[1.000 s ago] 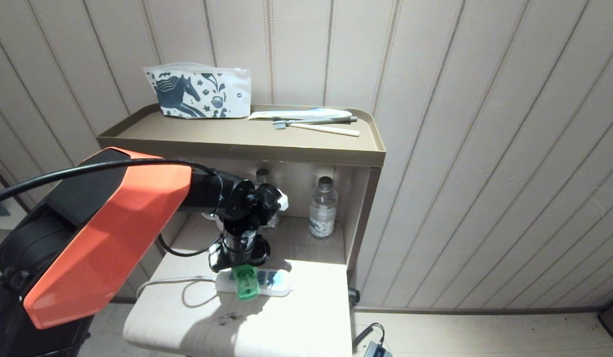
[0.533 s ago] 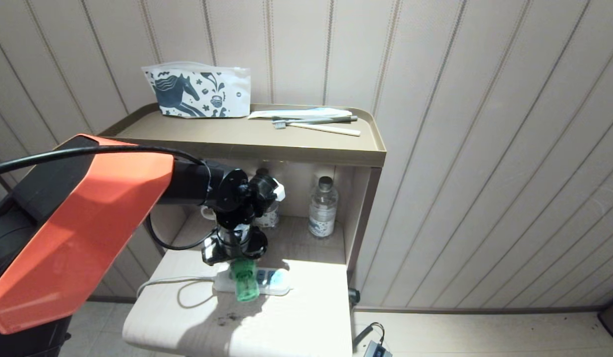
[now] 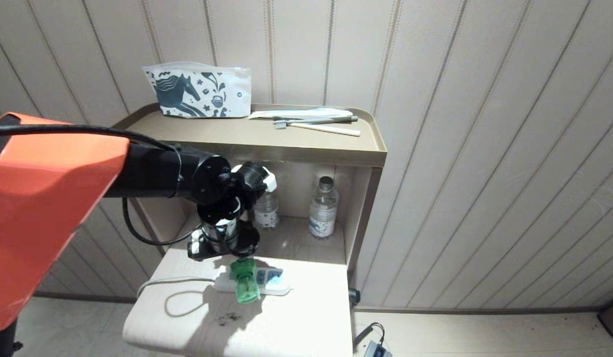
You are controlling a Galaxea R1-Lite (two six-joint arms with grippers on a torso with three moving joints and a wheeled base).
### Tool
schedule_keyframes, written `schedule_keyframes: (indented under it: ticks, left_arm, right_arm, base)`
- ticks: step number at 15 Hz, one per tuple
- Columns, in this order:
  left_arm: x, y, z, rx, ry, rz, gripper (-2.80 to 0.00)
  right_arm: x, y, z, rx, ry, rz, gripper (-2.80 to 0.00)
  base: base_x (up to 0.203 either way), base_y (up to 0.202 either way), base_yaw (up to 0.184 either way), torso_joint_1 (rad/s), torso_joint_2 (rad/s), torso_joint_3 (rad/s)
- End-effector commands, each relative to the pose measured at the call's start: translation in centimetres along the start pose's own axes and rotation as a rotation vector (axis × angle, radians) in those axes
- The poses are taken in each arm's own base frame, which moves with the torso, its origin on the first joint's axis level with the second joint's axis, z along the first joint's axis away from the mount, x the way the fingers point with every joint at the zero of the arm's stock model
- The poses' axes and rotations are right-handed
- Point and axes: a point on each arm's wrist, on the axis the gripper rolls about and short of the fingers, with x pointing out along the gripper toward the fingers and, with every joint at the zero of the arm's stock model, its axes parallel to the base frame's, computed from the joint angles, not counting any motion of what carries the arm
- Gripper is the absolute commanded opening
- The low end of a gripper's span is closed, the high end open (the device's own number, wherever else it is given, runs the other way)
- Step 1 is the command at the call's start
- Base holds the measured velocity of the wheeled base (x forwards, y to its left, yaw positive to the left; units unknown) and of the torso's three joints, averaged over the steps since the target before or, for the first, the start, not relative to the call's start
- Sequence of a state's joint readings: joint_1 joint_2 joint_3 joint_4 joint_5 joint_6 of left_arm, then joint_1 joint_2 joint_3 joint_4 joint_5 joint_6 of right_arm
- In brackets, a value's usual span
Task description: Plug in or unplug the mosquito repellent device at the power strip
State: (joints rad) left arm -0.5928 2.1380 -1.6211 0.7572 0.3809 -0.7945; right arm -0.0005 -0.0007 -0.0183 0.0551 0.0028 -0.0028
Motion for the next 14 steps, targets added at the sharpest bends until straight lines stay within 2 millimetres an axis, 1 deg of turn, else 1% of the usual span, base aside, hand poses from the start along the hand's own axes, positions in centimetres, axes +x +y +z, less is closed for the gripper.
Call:
schedule_keyframes:
  ticks: [1,3,5,6,7,8,9,10,11,12,13,14]
  left_arm:
    - [-2.8,1.0,0.5,-0.014,-0.050,-0.041,0.00]
    - [-4.3,1.7,0.7,-0.012,-0.085,-0.054,0.00]
    - [-6.5,2.9,1.0,-0.022,-0.139,-0.075,0.00]
    - [-7.7,3.5,1.2,-0.028,-0.164,-0.087,-2.80]
    - [-9.5,4.6,1.3,-0.035,-0.204,-0.106,-2.80]
    - [-10.9,5.6,1.3,-0.032,-0.234,-0.115,-2.80]
    - [-12.4,6.9,1.2,-0.024,-0.264,-0.124,-2.80]
    - [-14.1,8.8,0.9,-0.018,-0.299,-0.133,-2.80]
    - [-15.5,10.8,0.4,-0.003,-0.329,-0.136,-2.80]
    - [-17.5,13.5,-0.5,0.013,-0.377,-0.147,-2.80]
    - [-19.5,16.5,-2.0,0.034,-0.433,-0.154,-2.80]
    - [-20.8,19.0,-3.6,0.060,-0.475,-0.152,-2.80]
  right_arm:
    - [0.0,0.0,0.0,0.000,0.001,-0.001,-2.80]
    - [0.0,0.0,0.0,0.000,0.001,-0.001,-2.80]
    - [0.0,0.0,0.0,0.000,0.001,0.001,-2.80]
    - [0.0,0.0,0.0,0.000,0.001,0.000,-2.80]
    - [0.0,0.0,0.0,0.000,0.001,0.001,-2.80]
    - [0.0,0.0,0.0,0.000,0.001,0.000,-2.80]
    - [0.0,0.0,0.0,0.000,0.001,0.000,-2.80]
    - [0.0,0.0,0.0,0.000,0.001,0.001,-2.80]
    - [0.0,0.0,0.0,0.000,0.001,0.000,-2.80]
    - [0.0,0.0,0.0,0.000,0.001,0.001,-2.80]
    - [0.0,0.0,0.0,0.000,0.001,0.001,-2.80]
    - [0.0,0.0,0.0,0.000,0.001,0.001,-2.80]
  base:
    - [0.000,0.000,0.000,0.000,0.00,0.000]
    - [0.000,0.000,0.000,0.000,0.00,0.000]
    - [0.000,0.000,0.000,0.000,0.00,0.000]
    - [0.000,0.000,0.000,0.000,0.00,0.000]
    - [0.000,0.000,0.000,0.000,0.00,0.000]
    - [0.000,0.000,0.000,0.000,0.00,0.000]
    - [0.000,0.000,0.000,0.000,0.00,0.000]
    - [0.000,0.000,0.000,0.000,0.00,0.000]
    - [0.000,0.000,0.000,0.000,0.00,0.000]
    - [0.000,0.000,0.000,0.000,0.00,0.000]
    - [0.000,0.000,0.000,0.000,0.00,0.000]
    - [0.000,0.000,0.000,0.000,0.00,0.000]
